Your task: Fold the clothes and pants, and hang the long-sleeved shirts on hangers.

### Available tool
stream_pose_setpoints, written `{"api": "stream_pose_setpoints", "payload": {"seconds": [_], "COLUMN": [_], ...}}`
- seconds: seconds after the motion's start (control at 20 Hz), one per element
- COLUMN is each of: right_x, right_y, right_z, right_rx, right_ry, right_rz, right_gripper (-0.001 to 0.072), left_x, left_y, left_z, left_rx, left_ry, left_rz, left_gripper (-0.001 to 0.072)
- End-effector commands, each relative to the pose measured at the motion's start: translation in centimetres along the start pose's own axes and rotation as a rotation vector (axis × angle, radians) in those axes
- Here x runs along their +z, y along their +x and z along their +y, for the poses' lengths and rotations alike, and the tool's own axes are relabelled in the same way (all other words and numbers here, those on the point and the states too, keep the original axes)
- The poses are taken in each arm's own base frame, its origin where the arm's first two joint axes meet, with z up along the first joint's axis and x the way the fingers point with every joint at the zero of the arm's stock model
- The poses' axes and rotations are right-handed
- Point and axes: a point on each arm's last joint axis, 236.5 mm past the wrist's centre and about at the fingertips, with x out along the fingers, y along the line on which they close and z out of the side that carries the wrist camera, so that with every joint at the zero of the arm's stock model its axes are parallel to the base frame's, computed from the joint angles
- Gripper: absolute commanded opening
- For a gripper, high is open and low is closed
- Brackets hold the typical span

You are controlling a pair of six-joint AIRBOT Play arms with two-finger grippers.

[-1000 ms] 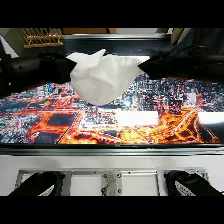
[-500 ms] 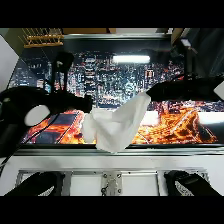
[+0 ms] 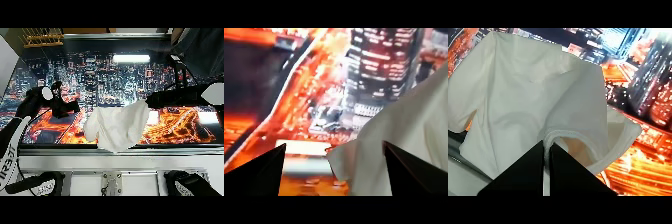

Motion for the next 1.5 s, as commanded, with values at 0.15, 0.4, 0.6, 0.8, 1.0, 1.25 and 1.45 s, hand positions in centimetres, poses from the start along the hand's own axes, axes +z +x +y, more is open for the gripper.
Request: {"api": "stream_pose_setpoints", "payload": {"seconds": [0.15,0.4,0.6,0.8,1.0,1.25,1.45], "right_x": [0.2,0.7,0.7,1.6,8.3,13.5,13.3], "right_y": [0.1,0.1,0.0,-0.9,-8.7,-21.6,-29.2], "right_z": [-0.1,-0.1,-0.1,-1.4,-2.9,-0.6,2.1], "right_rx": [-0.001,-0.002,-0.002,-0.058,-0.153,-0.224,-0.261], "right_ry": [0.002,0.002,0.002,-0.029,-0.055,-0.114,-0.165], "right_rz": [-0.008,-0.031,-0.030,-0.060,-0.288,-0.619,-0.831], "right_gripper": [0.0013,0.0014,0.0014,0.0013,0.0013,0.0013,0.0013], "left_x": [-6.5,-6.7,-6.9,-2.2,6.7,3.1,-4.1], "left_y": [6.9,6.8,6.4,1.7,-17.3,-42.1,-52.6], "left_z": [-1.7,-5.3,-7.1,-8.2,-10.3,-12.6,-12.7], "left_rx": [-0.261,-0.343,-0.351,-0.417,-0.541,-0.605,-0.601], "left_ry": [-0.175,-0.122,-0.063,-0.036,0.097,0.301,0.382], "left_rz": [0.259,0.243,0.245,0.142,-0.337,-0.941,-1.246], "left_gripper": [0.0546,0.0546,0.0338,0.0008,0.0008,0.0008,0.0008]}}
